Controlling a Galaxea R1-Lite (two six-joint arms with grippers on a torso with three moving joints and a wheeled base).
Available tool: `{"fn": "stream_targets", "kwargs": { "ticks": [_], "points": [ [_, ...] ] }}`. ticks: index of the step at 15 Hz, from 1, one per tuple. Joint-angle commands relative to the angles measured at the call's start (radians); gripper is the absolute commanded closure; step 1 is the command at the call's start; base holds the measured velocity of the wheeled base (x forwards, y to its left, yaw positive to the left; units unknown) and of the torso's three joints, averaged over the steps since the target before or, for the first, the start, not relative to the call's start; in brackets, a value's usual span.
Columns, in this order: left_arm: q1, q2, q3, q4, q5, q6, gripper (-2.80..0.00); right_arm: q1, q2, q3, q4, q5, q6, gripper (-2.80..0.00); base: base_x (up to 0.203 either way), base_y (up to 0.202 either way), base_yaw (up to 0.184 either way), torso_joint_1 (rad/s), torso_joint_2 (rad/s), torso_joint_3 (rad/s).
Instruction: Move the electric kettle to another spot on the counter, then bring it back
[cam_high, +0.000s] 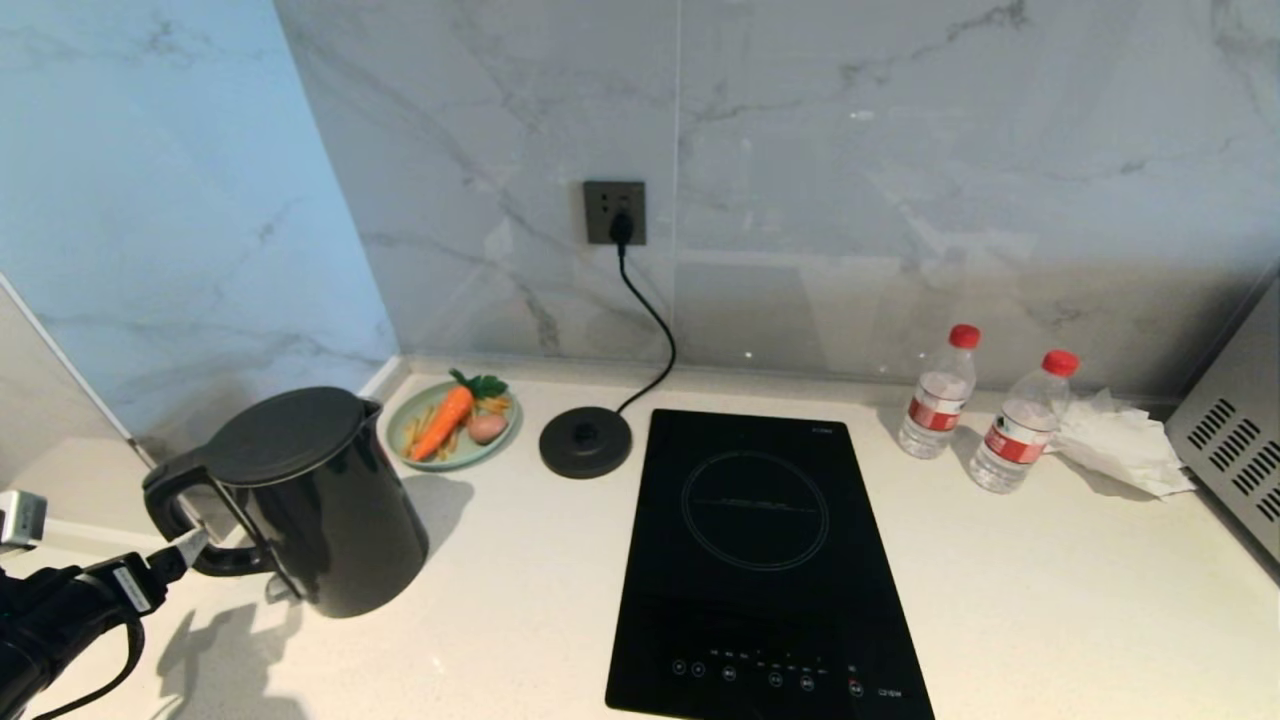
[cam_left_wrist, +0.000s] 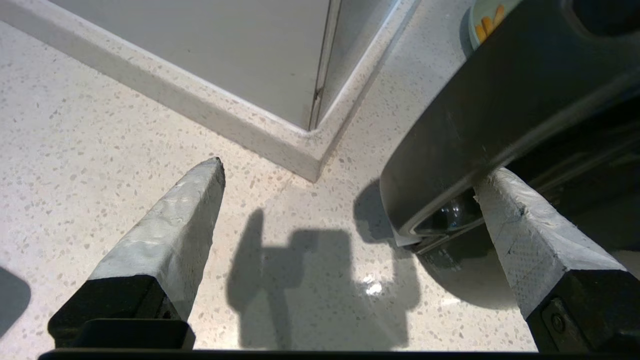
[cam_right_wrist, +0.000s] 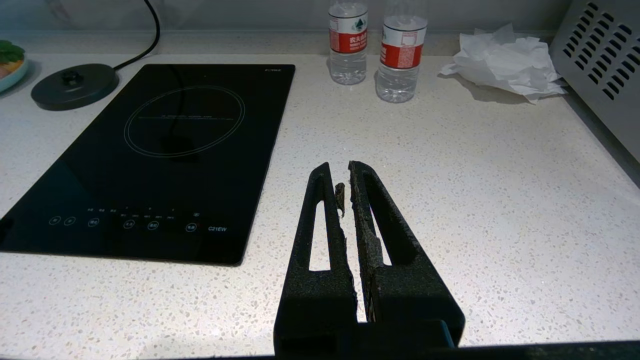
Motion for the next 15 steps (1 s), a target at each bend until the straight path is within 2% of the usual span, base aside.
{"fn": "stream_targets", "kwargs": {
  "ticks": [1, 7, 11, 15],
  "points": [
    [-0.006, -0.008, 0.014, -0.008, -0.003, -0.002, -2.80, 0.000, 0.000, 0.000, 0.000, -0.001, -0.001, 0.00, 0.000, 0.000, 0.000, 0.000, 0.00, 0.000],
    [0.000, -0.083, 0.079, -0.009, -0.040, -0.007, -2.80, 0.000, 0.000, -0.001, -0.001, -0.001, -0.001, 0.00, 0.000, 0.000, 0.000, 0.000, 0.00, 0.000],
    [0.100, -0.147, 0.082, -0.008, -0.152, -0.008, -2.80, 0.000, 0.000, 0.000, -0.001, -0.001, -0.001, 0.00, 0.000, 0.000, 0.000, 0.000, 0.00, 0.000],
    [0.195, -0.149, 0.038, -0.008, -0.185, -0.010, -2.80, 0.000, 0.000, 0.000, 0.000, -0.001, -0.001, 0.00, 0.000, 0.000, 0.000, 0.000, 0.00, 0.000]
  ]
}}
